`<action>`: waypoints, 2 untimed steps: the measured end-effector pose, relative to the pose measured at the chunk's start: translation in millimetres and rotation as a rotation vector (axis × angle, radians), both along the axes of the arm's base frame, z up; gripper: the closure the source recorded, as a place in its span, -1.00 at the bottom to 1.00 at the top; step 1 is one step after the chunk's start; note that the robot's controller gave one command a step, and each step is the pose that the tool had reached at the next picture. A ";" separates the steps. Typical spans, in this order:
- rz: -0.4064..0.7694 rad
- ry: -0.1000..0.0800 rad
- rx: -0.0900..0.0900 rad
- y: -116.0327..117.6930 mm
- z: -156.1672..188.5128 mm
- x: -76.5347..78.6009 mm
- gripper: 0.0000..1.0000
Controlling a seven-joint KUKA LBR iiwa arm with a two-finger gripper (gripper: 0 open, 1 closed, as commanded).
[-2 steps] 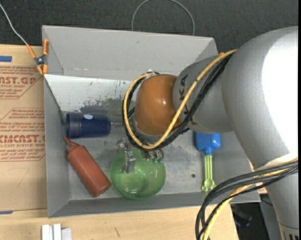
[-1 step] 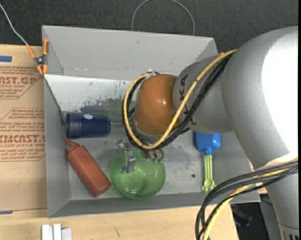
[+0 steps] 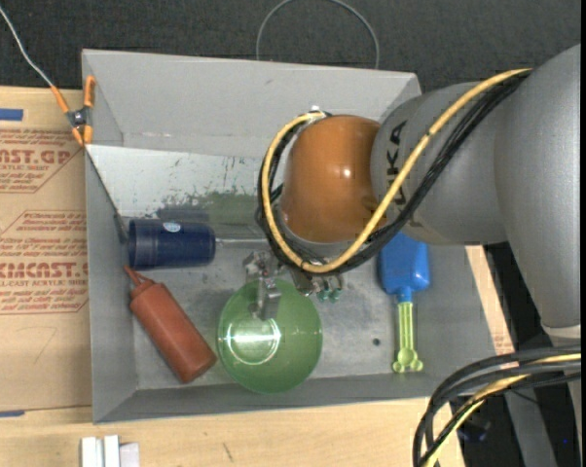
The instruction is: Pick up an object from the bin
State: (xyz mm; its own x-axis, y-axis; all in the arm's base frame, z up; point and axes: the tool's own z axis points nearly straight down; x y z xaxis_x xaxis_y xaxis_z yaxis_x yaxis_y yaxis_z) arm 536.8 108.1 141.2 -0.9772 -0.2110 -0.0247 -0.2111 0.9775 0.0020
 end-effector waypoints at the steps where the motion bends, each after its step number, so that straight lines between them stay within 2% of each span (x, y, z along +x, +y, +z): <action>1: 0.016 0.002 0.000 2.7 51.1 8.1 1.00; 2: -0.003 -0.007 0.001 -4.1 106.5 -6.9 1.00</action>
Offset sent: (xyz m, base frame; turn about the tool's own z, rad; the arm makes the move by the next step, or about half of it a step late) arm -0.0076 -0.0049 0.1033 0.0034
